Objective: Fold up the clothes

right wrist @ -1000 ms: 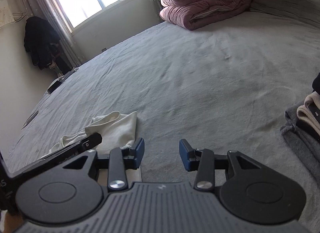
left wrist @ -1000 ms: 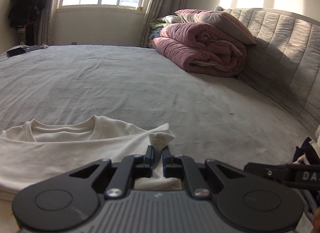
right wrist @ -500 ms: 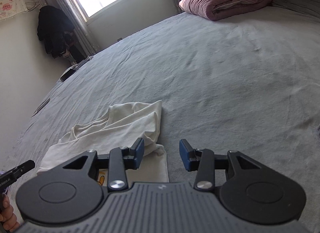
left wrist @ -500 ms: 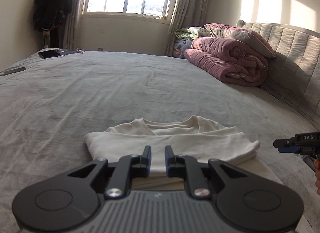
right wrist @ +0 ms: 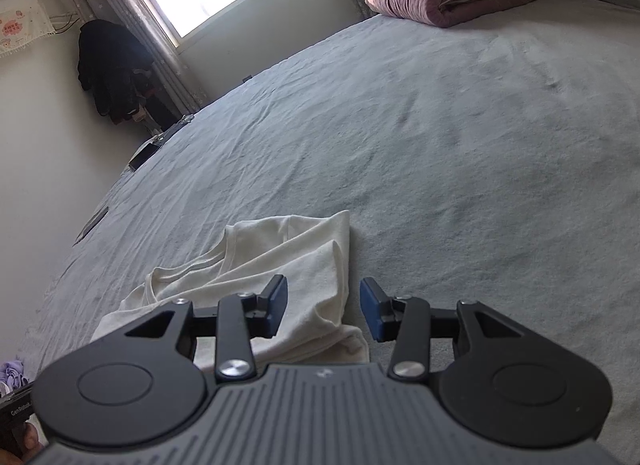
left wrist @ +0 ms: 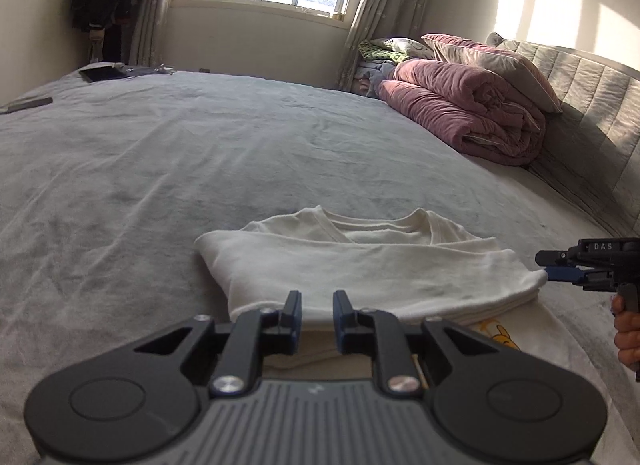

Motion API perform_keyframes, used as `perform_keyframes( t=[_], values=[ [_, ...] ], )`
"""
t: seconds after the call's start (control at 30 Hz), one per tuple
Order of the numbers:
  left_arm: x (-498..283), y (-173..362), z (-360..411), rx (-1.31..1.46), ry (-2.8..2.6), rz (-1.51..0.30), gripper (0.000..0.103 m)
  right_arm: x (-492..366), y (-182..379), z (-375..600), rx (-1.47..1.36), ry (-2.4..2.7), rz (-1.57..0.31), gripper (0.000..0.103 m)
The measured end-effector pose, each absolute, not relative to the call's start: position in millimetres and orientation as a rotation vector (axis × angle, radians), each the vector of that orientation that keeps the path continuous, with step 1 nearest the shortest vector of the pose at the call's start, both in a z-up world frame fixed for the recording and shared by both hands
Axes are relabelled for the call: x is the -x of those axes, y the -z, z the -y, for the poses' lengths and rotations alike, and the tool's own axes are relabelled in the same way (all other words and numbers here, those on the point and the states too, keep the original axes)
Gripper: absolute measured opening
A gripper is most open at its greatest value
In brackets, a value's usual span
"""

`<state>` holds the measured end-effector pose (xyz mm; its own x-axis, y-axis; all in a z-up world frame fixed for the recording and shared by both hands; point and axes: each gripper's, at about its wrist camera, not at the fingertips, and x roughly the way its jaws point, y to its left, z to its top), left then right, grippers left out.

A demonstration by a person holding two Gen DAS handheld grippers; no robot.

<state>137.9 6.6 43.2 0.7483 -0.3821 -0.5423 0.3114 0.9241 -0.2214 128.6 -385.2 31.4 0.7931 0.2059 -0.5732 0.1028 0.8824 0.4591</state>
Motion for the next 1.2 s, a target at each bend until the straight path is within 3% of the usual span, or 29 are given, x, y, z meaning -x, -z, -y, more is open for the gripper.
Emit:
perform_keyframes(
  t=[0.03, 0.13, 0.23, 0.7, 0.9, 1.2],
  values=[
    [-141.1, -40.3, -9.1, 0.135, 0.378, -0.628, 0.017, -131.3, -29.3, 381.3, -0.479, -0.057, -0.665, 0.044],
    [-145.6, -35.2, -10.5, 0.156, 0.377, -0.645, 0.017, -130.1, -24.9, 374.1, -0.433, -0.06, -0.67, 0.014],
    [-146.6, -31.0, -7.2, 0.127, 0.379, -0.662, 0.017, -125.3, -26.3, 371.9, -0.386, -0.045, -0.659, 0.003],
    [-154.3, -26.9, -15.6, 0.118, 0.371, -0.749, 0.015, -122.4, -24.0, 362.3, -0.275, 0.007, -0.639, 0.002],
    [-158.0, -27.4, -23.2, 0.158, 0.349, -0.762, 0.006, -124.9, -14.9, 355.5, -0.23, 0.007, -0.655, 0.003],
    [-159.9, -34.5, -37.5, 0.25, 0.313, -0.723, 0.005, -123.9, -16.2, 358.8, -0.244, 0.013, -0.651, 0.007]
  ],
)
